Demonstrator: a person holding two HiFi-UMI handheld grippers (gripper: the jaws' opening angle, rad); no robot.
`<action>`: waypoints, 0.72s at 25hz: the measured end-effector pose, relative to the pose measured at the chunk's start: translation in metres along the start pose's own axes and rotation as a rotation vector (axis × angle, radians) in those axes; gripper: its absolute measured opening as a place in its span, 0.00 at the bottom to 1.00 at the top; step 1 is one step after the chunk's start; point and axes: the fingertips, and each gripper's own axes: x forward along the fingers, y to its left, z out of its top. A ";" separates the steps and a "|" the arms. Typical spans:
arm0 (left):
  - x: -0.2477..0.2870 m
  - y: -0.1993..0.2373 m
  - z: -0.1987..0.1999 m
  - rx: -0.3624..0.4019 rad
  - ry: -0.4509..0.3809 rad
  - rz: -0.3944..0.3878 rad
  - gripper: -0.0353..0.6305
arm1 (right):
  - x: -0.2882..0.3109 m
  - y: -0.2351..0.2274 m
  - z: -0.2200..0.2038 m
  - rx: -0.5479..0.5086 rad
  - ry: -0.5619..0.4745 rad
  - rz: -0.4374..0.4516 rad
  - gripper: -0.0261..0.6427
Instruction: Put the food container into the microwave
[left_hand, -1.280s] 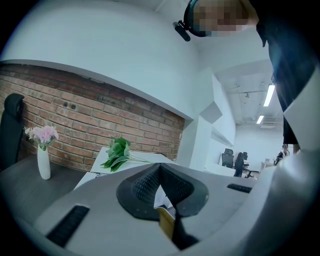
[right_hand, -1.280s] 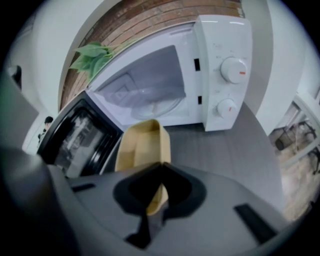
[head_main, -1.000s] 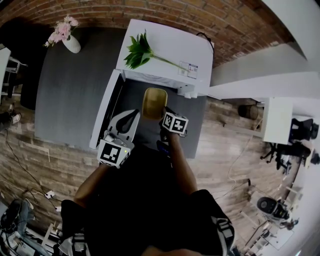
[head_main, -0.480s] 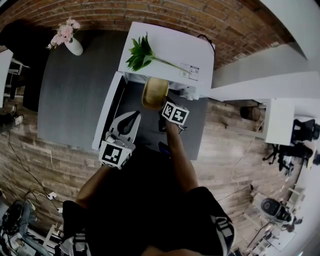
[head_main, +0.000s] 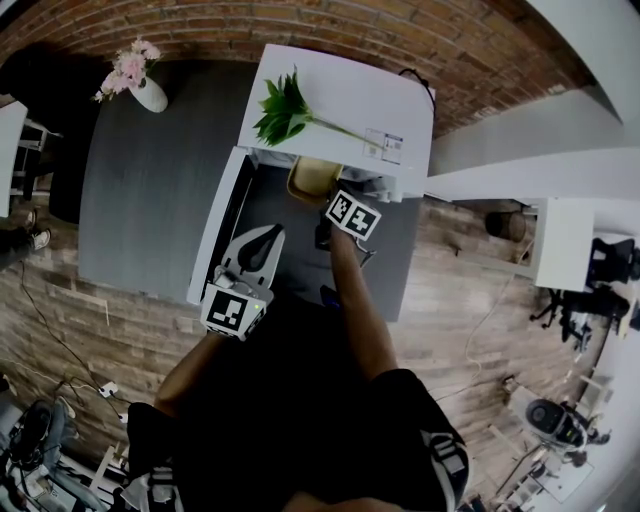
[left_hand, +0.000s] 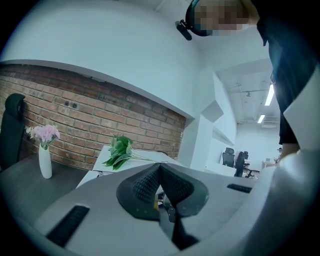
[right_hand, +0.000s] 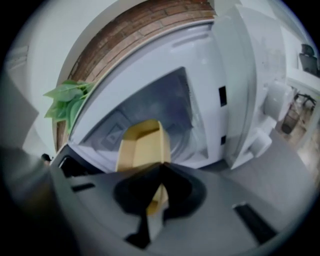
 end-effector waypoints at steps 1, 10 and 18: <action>0.001 0.001 -0.001 -0.002 0.002 0.000 0.11 | 0.002 0.000 0.002 0.010 -0.006 -0.001 0.10; 0.008 0.006 -0.005 -0.014 0.018 0.006 0.11 | 0.022 -0.009 0.014 0.104 -0.037 -0.016 0.10; 0.014 0.011 -0.007 -0.022 0.030 0.009 0.11 | 0.030 -0.015 0.019 0.170 -0.051 -0.017 0.10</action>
